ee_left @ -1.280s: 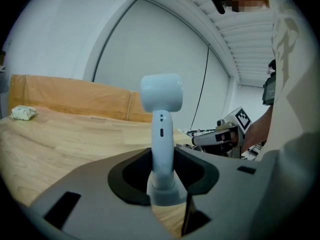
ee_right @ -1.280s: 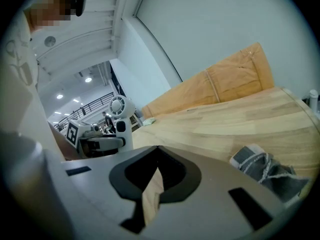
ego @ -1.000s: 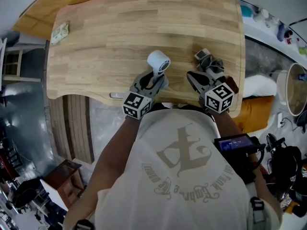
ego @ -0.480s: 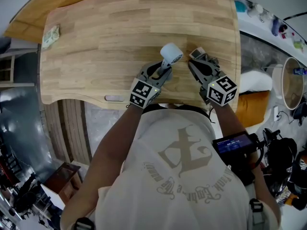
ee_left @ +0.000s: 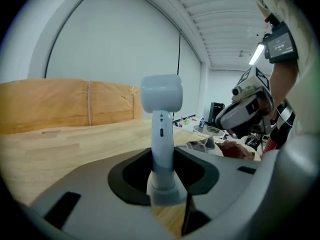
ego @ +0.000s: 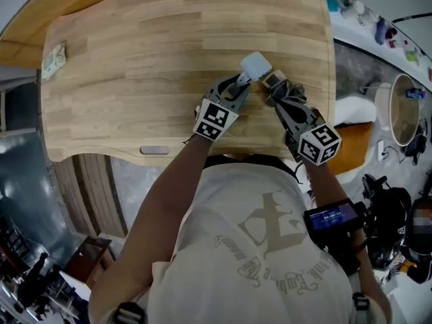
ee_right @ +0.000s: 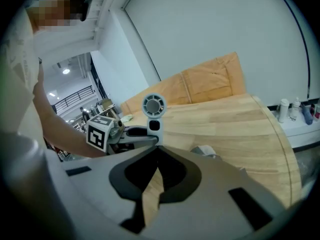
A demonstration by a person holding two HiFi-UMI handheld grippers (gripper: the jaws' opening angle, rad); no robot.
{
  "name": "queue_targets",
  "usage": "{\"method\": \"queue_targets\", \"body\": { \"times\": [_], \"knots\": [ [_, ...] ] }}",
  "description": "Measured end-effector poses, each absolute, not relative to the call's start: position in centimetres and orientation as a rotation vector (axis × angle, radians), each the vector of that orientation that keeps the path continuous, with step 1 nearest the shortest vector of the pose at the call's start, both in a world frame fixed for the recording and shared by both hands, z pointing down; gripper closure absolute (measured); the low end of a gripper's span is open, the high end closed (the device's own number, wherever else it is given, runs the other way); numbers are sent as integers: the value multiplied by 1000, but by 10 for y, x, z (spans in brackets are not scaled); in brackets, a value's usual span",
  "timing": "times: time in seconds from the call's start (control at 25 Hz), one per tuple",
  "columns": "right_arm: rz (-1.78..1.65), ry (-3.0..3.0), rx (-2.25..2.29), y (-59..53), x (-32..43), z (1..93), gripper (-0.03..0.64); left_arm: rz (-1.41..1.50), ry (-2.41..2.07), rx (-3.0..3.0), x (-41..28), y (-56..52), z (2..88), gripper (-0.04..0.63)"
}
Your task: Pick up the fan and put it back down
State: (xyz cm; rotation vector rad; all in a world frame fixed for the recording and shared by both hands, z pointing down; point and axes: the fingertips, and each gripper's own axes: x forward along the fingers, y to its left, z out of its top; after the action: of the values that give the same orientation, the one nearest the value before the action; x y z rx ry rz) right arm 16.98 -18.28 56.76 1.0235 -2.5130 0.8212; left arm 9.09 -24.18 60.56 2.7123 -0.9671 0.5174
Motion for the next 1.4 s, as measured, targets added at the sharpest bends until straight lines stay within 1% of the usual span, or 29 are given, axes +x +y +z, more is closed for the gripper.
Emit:
{"method": "queue_targets", "body": {
  "times": [0.28, 0.52, 0.96, 1.4],
  "knots": [
    [850, -2437, 1094, -173, 187, 575, 604, 552, -1015, 2701, 105, -278, 637, 451],
    [853, -2412, 1094, -164, 181, 579, 603, 551, -1052, 2709, 107, -292, 643, 451],
    [852, -2430, 1072, -153, 175, 581, 603, 523, -1118, 2617, 96, -265, 648, 449],
    [815, -2452, 1003, -160, 164, 577, 603, 568, -1141, 2599, 84, -246, 653, 451]
  ]
}}
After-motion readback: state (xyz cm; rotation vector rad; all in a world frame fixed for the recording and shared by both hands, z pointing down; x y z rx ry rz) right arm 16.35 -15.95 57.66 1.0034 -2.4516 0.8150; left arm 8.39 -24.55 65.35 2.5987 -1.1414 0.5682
